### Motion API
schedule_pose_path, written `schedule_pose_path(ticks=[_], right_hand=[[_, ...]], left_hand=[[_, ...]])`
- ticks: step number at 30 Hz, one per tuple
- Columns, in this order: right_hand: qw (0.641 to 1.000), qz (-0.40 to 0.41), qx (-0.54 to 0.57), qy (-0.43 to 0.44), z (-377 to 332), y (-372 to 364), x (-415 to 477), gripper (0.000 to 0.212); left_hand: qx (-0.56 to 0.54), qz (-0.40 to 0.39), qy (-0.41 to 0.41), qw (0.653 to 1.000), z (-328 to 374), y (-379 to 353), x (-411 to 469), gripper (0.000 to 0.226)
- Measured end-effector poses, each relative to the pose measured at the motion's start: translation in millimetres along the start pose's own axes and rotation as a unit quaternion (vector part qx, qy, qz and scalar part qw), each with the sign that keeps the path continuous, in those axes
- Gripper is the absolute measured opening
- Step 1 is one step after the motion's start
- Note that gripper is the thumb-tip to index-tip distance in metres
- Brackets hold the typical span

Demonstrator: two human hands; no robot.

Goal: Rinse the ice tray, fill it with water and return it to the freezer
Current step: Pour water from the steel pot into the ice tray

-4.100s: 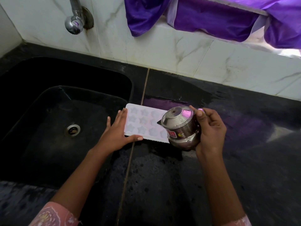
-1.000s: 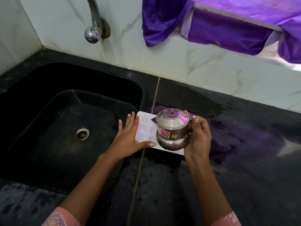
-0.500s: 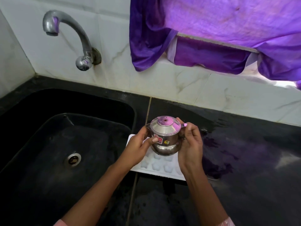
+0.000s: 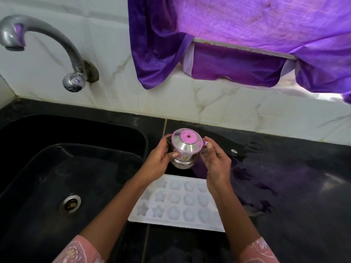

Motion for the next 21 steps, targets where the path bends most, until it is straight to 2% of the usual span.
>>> schedule_pose_path(ticks=[11,21], right_hand=[[1.0,0.006,-0.003,-0.018,17,4,18,0.018],[0.999,0.002,-0.014,-0.029,21,4,19,0.025]], left_hand=[[-0.014,0.002,0.024,1.0,-19,-5,16,0.05],[-0.015,-0.001,0.026,1.0,-21,-5,16,0.051]])
Point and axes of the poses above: each hand's wrist, its own x-axis towards the middle knuckle, its own y-axis out of the back of the hand, z = x × y, the point moved 6 cm from there along x, towards the middle knuckle, and after that the axes turned 8 degrees about x, right-handed, at the moved point
